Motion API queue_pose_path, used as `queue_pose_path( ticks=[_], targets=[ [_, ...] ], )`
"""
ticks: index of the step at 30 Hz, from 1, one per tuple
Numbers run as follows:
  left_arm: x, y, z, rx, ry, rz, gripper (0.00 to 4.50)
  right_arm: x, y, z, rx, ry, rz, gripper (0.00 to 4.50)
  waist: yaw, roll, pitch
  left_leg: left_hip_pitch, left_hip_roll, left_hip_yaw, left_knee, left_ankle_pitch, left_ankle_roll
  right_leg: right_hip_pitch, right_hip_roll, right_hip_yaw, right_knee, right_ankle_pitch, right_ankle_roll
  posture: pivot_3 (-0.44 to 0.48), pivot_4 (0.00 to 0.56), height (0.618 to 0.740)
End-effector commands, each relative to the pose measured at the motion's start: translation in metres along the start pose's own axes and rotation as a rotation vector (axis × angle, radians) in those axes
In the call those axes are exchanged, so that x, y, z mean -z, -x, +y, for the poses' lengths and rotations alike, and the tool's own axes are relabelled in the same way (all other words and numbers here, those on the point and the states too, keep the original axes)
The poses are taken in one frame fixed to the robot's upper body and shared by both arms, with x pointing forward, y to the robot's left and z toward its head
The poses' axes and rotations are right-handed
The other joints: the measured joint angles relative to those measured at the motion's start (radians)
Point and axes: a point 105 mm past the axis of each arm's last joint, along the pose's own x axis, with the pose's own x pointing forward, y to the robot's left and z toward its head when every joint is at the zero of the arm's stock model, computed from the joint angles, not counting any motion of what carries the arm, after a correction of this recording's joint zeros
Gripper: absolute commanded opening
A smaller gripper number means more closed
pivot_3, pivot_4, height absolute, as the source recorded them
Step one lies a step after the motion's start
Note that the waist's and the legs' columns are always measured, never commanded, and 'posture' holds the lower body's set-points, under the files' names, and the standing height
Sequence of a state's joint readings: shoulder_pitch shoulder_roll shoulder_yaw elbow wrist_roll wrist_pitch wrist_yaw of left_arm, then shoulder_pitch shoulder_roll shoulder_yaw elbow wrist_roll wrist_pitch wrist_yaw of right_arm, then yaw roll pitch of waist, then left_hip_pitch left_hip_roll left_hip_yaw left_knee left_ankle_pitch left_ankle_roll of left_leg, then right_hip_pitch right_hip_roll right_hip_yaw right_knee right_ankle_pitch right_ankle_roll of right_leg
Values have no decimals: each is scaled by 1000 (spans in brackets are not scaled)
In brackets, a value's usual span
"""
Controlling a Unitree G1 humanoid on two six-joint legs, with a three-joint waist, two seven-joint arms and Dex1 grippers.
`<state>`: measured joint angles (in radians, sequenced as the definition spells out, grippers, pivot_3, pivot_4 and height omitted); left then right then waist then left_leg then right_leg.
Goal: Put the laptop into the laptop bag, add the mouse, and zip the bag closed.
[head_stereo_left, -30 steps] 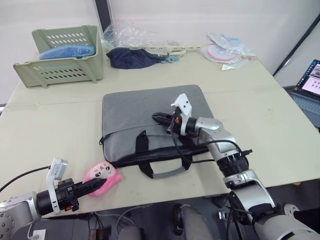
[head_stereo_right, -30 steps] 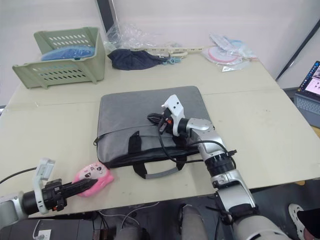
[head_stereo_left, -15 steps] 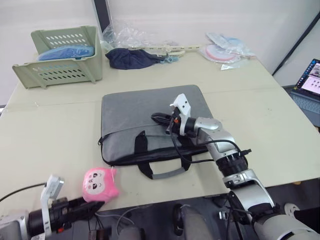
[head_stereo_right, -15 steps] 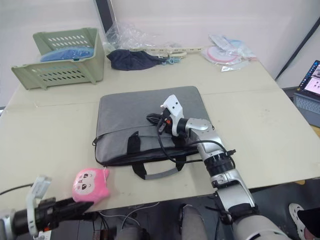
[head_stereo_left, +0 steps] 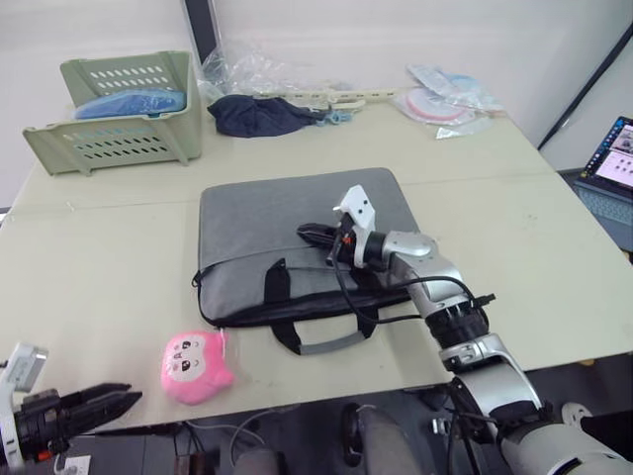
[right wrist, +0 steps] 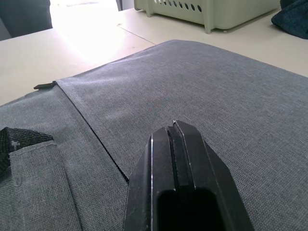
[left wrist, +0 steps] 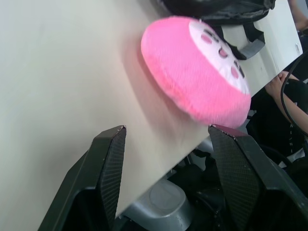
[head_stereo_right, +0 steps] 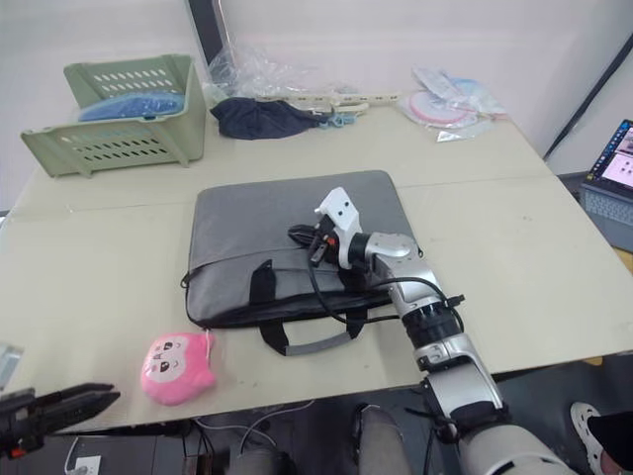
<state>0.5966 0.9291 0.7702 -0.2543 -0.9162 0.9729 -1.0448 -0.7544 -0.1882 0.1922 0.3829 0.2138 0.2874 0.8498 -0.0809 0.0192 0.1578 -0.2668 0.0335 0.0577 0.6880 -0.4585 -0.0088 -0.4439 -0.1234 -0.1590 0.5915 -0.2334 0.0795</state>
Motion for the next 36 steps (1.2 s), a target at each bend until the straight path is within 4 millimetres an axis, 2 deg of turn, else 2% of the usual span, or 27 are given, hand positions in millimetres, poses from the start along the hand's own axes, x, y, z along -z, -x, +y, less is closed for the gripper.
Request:
queue_pose_path(
  ticks=[1,7,18,26,32,36],
  targets=[
    [-6,-7,-2,30,-15,10,2921,36,-3,14,-24,-85,123,0,-3,0,0,0,0,0,-1,0,0,0,0,0,0,0,0,0,150,740],
    [-16,-28,1,79,-43,29,2921,30,-1,13,-12,-81,114,0,-4,2,1,1,3,3,-4,0,-1,-2,6,0,-2,0,0,0,150,740],
    [-35,-48,9,115,-83,23,2921,31,5,9,14,-80,121,0,-3,2,1,0,3,10,-4,0,-2,-1,8,0,-1,-2,-3,0,150,740],
    [-42,-33,14,101,-90,22,2921,31,8,8,26,-80,121,0,-3,3,2,0,3,10,-4,0,-3,-1,9,0,-1,-2,-3,0,150,740],
    [-51,-32,2,163,-85,-17,2921,30,7,9,25,-82,120,0,-3,3,2,0,3,10,-4,0,-3,-1,9,0,-1,-2,-2,0,150,740],
    [-53,-33,3,161,-85,-30,2921,30,8,9,24,-81,121,0,-3,3,2,0,3,10,-4,0,-3,-1,9,0,-1,-2,-2,0,150,740]
  ],
)
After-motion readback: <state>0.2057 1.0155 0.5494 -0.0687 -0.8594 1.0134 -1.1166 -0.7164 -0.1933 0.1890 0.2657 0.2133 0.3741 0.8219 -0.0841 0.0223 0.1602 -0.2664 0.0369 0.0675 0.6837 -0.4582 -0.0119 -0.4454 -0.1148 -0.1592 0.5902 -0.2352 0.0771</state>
